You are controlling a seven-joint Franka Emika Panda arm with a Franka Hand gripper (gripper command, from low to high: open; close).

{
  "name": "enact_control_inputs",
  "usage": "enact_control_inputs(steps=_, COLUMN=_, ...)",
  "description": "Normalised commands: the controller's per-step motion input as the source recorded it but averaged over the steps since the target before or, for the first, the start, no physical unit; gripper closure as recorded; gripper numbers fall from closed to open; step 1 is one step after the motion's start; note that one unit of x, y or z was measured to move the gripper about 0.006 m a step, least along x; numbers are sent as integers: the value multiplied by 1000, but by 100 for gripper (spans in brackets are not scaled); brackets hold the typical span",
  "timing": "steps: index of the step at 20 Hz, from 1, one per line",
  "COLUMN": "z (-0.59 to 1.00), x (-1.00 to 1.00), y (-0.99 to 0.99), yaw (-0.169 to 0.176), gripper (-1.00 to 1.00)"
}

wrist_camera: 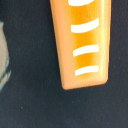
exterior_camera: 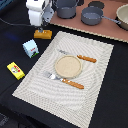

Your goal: Place the bread, butter, and milk from the table onto the serving area.

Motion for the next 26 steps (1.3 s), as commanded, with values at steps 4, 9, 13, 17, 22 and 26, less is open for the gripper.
enact_control_inputs(steps=4, z=-334, x=-4, y=-171, yaw=48, gripper=-100)
enact_control_inputs(steps=9, z=-369, x=-58, y=-101, yaw=40, gripper=-100)
enact_control_inputs(steps=13, z=-363, x=-77, y=-7, yaw=39, gripper=-100)
enact_control_inputs(steps=17, z=-235, x=-18, y=0, yaw=42, gripper=100)
enact_control_inputs(steps=22, z=-78, x=0, y=0, yaw=31, gripper=100)
enact_control_inputs(steps=26, z=-114, x=4, y=0, yaw=22, gripper=100)
